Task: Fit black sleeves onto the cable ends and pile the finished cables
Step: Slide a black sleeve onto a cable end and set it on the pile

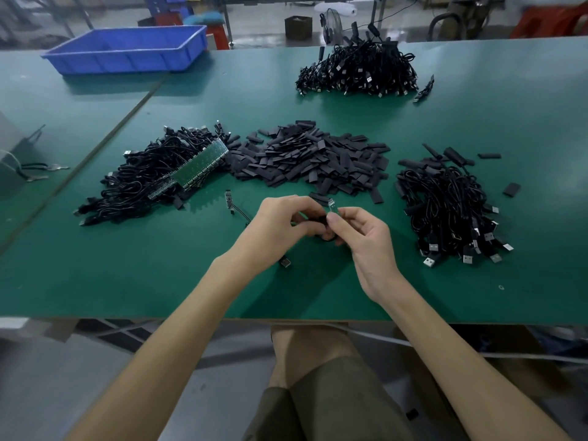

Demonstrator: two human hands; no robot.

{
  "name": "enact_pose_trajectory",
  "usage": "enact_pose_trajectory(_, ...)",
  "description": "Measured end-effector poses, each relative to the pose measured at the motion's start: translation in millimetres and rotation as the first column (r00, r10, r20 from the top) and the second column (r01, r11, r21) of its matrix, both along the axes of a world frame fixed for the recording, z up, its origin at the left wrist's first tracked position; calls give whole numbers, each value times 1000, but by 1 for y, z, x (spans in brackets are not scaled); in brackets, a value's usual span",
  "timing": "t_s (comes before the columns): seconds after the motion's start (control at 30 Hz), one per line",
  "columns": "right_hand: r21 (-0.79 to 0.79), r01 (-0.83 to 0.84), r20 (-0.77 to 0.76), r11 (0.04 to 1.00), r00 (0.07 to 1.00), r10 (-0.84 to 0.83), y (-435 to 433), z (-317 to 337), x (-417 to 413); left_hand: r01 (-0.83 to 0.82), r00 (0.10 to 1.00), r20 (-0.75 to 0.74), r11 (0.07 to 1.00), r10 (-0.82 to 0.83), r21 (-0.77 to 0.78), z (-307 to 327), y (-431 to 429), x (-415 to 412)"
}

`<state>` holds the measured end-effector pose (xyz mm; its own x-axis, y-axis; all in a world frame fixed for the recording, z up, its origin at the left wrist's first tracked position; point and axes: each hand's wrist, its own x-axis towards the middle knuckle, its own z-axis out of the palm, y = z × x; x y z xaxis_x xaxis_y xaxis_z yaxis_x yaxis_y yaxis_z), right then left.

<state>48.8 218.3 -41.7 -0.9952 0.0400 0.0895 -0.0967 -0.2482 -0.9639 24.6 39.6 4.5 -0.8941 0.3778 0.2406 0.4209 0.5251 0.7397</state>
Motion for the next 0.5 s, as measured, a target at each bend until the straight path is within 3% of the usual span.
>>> enact_pose_trajectory(0.2, -14, 5, -1, 1000, 1000, -5, 1, 1, 0, 26, 987, -155, 992, -45, -120, -1, -1, -1)
enact_pose_trajectory(0.5, -35, -5, 6, 999, 1000, 5, -1, 4, 3, -50, 998, -15, 979, 54, 197, -12, -8, 3)
